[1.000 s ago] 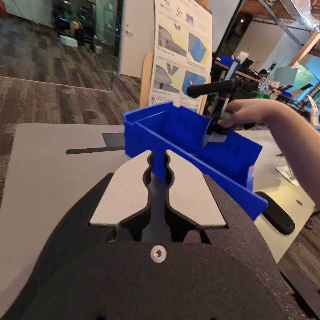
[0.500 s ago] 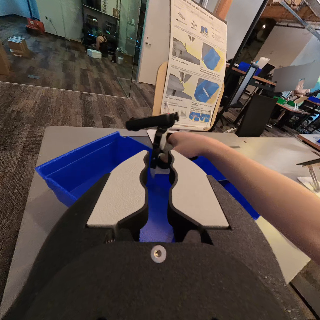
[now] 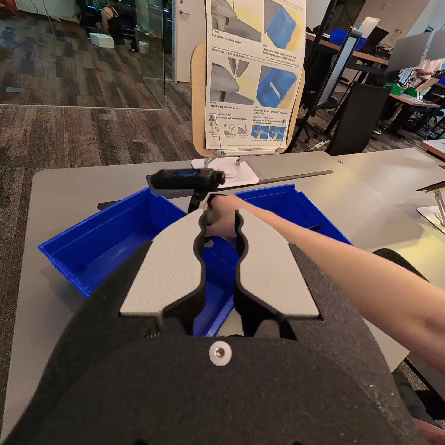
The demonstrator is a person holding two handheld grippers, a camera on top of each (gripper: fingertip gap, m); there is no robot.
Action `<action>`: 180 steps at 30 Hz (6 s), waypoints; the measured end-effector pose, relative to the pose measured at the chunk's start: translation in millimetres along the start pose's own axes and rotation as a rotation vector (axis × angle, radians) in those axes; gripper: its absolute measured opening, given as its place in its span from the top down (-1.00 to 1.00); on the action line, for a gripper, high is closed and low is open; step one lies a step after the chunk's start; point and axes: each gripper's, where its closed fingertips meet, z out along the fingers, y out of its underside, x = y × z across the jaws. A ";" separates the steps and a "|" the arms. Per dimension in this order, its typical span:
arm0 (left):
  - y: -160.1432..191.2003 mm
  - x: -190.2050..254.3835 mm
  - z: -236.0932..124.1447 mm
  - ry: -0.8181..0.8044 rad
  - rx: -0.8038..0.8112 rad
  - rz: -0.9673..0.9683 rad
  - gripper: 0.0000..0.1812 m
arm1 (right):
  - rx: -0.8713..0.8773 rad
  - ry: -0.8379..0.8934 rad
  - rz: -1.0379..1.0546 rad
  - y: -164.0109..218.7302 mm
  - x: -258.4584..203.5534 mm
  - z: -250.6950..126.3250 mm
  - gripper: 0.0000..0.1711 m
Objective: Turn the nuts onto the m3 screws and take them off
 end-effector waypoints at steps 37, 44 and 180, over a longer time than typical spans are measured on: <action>22.4 77.2 47.6 0.097 -0.180 0.218 0.69 | 0.089 0.167 0.352 326.4 142.9 -42.4 0.78; 26.0 79.0 51.8 0.107 -0.203 0.224 0.69 | 0.078 0.071 0.396 333.7 179.8 -48.7 0.90; 240.2 -108.0 168.0 -0.424 -1.153 -0.190 0.82 | 0.559 0.421 0.179 327.7 343.2 -154.9 0.50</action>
